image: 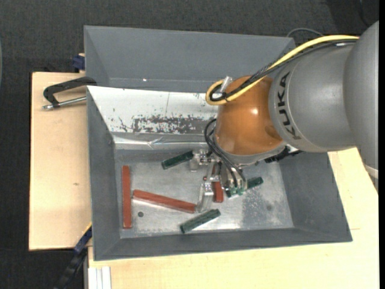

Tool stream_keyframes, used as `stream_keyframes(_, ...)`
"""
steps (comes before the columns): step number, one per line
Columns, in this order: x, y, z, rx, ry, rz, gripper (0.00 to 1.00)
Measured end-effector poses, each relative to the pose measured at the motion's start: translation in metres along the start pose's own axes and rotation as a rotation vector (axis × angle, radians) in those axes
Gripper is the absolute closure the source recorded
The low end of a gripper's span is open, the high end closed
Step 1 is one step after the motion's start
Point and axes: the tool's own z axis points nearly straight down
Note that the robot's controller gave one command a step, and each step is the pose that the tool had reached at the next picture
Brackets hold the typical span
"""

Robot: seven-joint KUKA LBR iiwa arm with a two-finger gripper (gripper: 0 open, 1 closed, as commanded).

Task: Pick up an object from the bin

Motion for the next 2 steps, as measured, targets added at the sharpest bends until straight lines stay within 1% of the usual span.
stream_keyframes(1, 0.006, 0.0, 0.027, -0.004, 0.006, 0.167, 0.0)
stream_keyframes(2, 0.027, 0.024, 0.05, -0.003, 0.003, 0.059, 1.0)
